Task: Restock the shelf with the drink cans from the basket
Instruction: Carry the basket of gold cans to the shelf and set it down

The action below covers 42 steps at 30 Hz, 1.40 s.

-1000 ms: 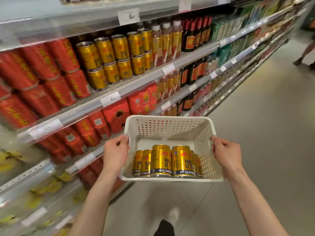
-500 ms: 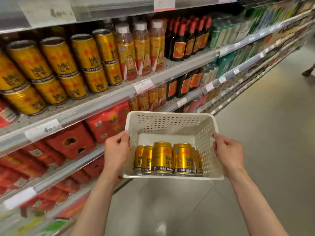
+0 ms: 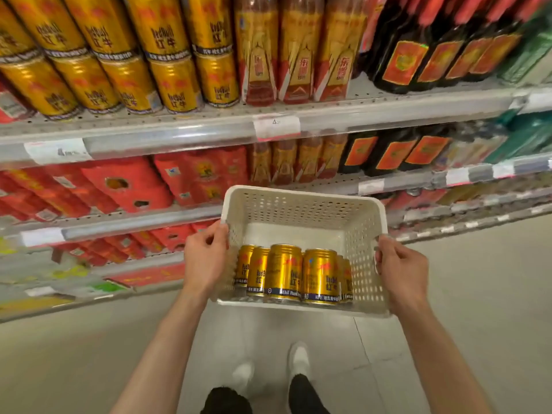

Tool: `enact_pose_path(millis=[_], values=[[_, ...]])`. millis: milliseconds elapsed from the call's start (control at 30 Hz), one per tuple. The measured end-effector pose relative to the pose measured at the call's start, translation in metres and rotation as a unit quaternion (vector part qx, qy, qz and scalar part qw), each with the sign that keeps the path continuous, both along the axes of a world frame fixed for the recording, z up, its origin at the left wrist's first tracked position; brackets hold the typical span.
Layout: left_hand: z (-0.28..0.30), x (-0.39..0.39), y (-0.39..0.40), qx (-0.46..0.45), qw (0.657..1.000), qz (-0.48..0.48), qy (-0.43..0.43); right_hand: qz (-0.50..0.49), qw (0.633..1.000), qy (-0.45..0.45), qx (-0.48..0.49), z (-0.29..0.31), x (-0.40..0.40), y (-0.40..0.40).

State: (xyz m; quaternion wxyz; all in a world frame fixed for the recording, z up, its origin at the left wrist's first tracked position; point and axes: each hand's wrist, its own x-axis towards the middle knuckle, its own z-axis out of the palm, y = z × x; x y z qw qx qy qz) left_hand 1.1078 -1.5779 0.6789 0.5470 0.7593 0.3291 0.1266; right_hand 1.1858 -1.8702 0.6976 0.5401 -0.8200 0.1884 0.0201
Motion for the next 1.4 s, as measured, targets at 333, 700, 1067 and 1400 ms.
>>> enact_pose_path(millis=[333,700,1067,1400], values=[[-0.077,-0.035,-0.019,-0.015,0.992,0.118,0.031,0.123,0.992,0.015,0.006,-0.090,0.026,0.011],[-0.273,-0.084,0.013,-0.035,0.986,0.155,0.043,0.171,0.983,0.054,-0.029,-0.287,0.002,0.062],[-0.538,-0.074,0.052,-0.037,0.981,0.179,0.058,0.197,0.979,0.054,-0.013,-0.563,0.016,0.099],[-0.706,-0.030,0.061,-0.045,0.987,0.149,0.049,0.167,0.985,0.053,-0.005,-0.718,0.051,0.098]])
